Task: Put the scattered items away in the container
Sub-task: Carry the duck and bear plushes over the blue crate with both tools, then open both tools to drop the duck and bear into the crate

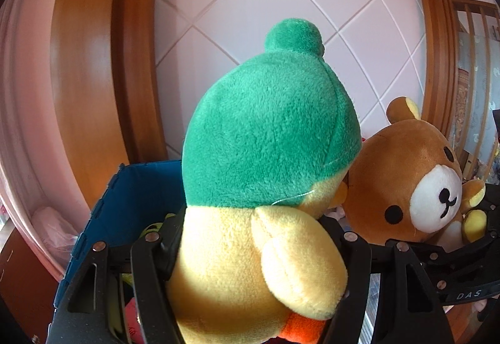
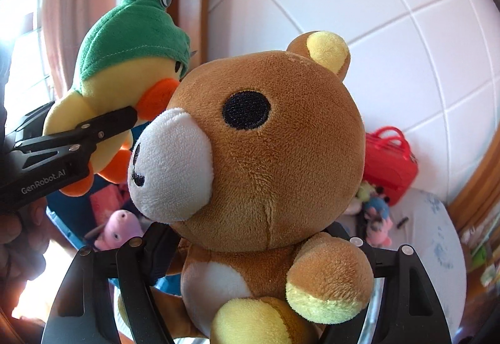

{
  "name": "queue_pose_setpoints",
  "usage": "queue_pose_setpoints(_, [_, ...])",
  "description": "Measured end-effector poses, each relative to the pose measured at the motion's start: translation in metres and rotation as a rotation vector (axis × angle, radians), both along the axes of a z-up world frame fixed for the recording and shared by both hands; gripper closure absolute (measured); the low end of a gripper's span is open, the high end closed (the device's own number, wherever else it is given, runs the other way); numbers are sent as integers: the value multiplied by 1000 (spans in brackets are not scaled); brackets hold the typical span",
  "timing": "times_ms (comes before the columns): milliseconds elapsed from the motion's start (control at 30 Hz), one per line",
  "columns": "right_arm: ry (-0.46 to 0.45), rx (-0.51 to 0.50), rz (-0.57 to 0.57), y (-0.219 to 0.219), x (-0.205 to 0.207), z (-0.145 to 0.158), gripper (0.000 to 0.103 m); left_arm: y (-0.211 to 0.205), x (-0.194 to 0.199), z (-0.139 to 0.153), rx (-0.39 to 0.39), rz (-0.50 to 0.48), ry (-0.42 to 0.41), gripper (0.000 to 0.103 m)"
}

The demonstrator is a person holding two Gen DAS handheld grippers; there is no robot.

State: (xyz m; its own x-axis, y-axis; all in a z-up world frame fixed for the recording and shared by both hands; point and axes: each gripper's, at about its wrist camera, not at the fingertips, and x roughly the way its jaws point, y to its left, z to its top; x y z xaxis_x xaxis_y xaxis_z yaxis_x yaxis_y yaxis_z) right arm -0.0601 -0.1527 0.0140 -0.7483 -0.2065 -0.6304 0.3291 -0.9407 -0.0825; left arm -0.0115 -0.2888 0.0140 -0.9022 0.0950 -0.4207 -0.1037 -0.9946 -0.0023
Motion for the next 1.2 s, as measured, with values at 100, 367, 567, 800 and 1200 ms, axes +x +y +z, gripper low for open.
queue_pose_setpoints(100, [-9, -7, 51, -27, -15, -3, 27, -30, -2, -5, 0, 61, -23, 38])
queue_pose_setpoints(367, [-54, -48, 184, -98, -49, -11, 27, -98, -8, -23, -19, 206, -103, 38])
queue_pose_setpoints(567, [-83, -67, 221, -128, -70, -18, 27, -124, -21, -26, -33, 265, -127, 38])
queue_pose_setpoints(800, [-82, -68, 251, -140, -89, -14, 23, -142, -30, -28, -19, 301, -129, 32])
queue_pose_setpoints(1200, [-73, -33, 258, -147, -104, -18, 0, -153, -32, -25, 50, 335, -105, 9])
